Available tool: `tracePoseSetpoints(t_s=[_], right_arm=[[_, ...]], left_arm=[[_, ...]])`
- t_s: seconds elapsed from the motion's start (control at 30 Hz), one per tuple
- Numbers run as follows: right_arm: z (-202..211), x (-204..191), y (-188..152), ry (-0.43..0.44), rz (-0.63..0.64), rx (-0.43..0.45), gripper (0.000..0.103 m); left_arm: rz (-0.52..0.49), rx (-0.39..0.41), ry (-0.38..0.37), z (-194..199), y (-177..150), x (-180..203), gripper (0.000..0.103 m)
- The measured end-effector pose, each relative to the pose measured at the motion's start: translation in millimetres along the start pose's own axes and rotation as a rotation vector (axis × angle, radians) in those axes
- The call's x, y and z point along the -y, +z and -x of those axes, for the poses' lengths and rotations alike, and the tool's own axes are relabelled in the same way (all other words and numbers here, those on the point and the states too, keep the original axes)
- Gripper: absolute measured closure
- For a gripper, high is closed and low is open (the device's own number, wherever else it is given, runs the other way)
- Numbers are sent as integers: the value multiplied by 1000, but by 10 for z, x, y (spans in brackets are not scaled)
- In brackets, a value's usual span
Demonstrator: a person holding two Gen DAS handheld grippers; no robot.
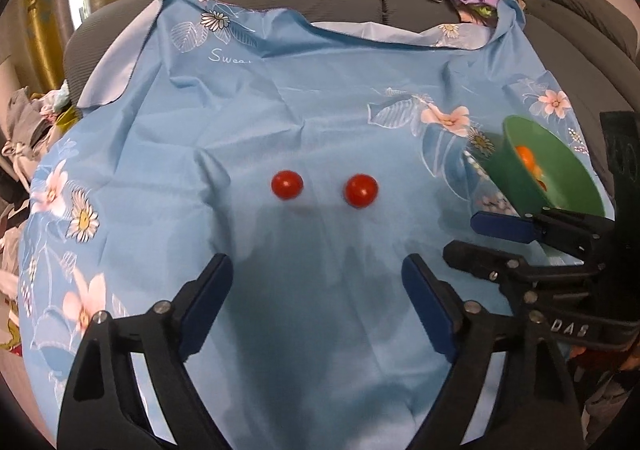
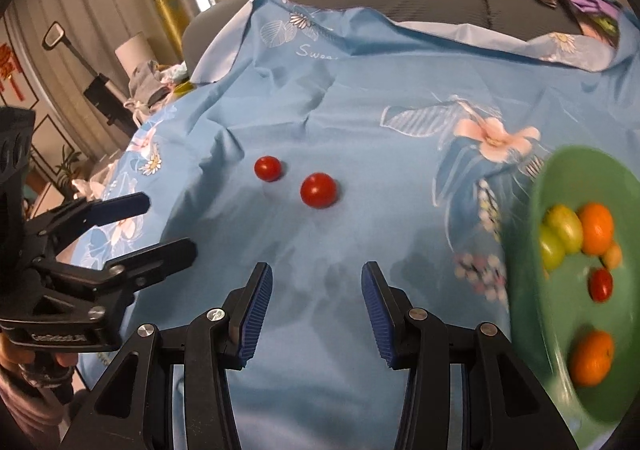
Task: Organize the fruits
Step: 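Grasp a red cherry tomato with the left tool while the right tool grasps the other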
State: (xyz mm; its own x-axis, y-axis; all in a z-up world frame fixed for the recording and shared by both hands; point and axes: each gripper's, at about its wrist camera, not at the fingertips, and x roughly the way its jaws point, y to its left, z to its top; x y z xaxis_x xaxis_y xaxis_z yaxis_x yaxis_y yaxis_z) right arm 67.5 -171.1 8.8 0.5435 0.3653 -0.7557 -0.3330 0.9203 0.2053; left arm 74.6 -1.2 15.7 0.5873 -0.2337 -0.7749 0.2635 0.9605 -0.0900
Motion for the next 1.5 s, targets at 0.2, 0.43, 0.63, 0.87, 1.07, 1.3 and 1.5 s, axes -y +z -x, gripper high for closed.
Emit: tracePoseSetpoints(t_s=[0.2, 0.43, 0.63, 0.87, 1.07, 1.3, 1.5], right_arm=[[-396, -16, 265, -11, 25, -43, 56], [-723, -41, 410, -41, 72, -89, 56], [-897, -90, 477, -27, 105, -122, 56], [-943, -64, 526, -7, 104, -150, 63], [-961, -46, 560, -15, 115, -152, 70], [-873, -69, 540, -14, 116, -128, 70], [-674, -18, 449, 18, 76, -99, 70]], left_arm=[[30, -38, 10, -330, 242, -153, 26], [42, -96, -5, -745, 414, -284, 37], [50, -116, -16, -923, 479, -292, 42], [49, -132, 0, -1065, 503, -242, 66], [49, -127, 3, -1062, 500, -254, 74], [41, -98, 6, -851, 457, -228, 74], [27, -77, -9, -542, 355, -114, 74]])
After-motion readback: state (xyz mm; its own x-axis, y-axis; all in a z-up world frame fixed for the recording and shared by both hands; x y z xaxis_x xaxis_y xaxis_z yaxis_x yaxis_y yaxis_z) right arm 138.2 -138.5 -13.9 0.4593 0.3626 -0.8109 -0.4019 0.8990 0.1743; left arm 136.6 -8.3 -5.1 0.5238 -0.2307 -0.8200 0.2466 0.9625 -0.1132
